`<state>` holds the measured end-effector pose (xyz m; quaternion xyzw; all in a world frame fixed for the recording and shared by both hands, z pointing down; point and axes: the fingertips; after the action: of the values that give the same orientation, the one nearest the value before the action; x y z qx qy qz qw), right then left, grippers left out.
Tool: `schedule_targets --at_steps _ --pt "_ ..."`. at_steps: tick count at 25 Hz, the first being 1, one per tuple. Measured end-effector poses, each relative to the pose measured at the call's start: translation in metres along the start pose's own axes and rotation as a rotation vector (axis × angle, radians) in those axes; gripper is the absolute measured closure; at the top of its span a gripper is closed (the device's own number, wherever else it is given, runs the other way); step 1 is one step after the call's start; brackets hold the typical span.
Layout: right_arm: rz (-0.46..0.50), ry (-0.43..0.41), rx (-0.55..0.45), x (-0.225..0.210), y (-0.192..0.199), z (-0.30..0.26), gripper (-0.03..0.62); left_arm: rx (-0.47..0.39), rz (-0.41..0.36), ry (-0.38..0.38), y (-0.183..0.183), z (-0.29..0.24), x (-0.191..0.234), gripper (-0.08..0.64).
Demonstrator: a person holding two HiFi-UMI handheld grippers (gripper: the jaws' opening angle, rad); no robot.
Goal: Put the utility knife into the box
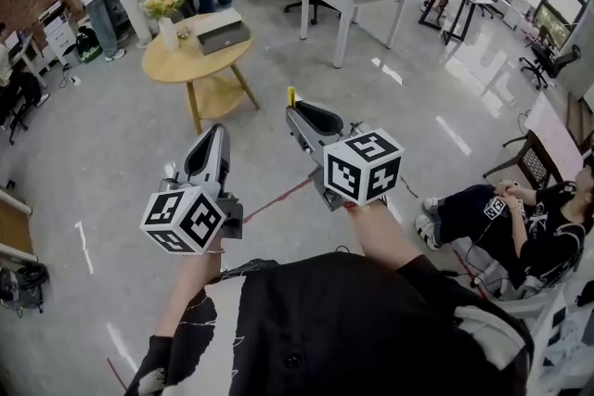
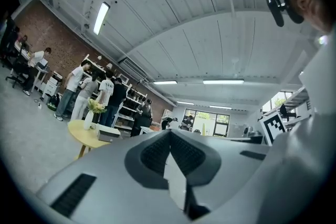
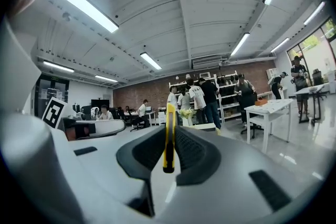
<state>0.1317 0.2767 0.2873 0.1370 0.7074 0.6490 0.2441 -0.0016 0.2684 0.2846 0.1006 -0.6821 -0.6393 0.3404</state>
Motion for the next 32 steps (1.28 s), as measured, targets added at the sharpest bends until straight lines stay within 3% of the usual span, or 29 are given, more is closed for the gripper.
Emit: schedule_targets --at_steps 5,10,20,24,32 --pt "-0.013 -0.018 -0.013 -0.029 0.000 -0.019 0.532 -0.004 -0.007 0.009 0.007 -0.031 0.003 0.549" --pt "-0.073 -0.019 0.035 -0.047 0.024 -0.034 0.532 0.024 0.052 0.033 0.021 -0.050 0.009 0.549" --pt "-0.118 0.042 0.106 -0.104 0.051 -0.098 0.532 0.106 0.090 0.078 0.047 -0.132 0.058 0.549" --pt "-0.134 0.064 0.111 -0.125 0.046 -0.142 0.532 0.123 0.078 0.112 0.035 -0.172 0.086 0.549" --pt "-0.122 0.072 0.072 -0.144 0.005 -0.237 0.532 0.096 0.055 0.150 -0.024 -0.240 0.150 0.549"
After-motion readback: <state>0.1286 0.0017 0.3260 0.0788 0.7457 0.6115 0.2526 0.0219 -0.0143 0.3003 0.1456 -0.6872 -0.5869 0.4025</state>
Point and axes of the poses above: the fingertips, and each gripper's own axes: z backward along the fingers, x to its left, y out of its underside, and after that the axes turned 8 degrees about -y, right-handed
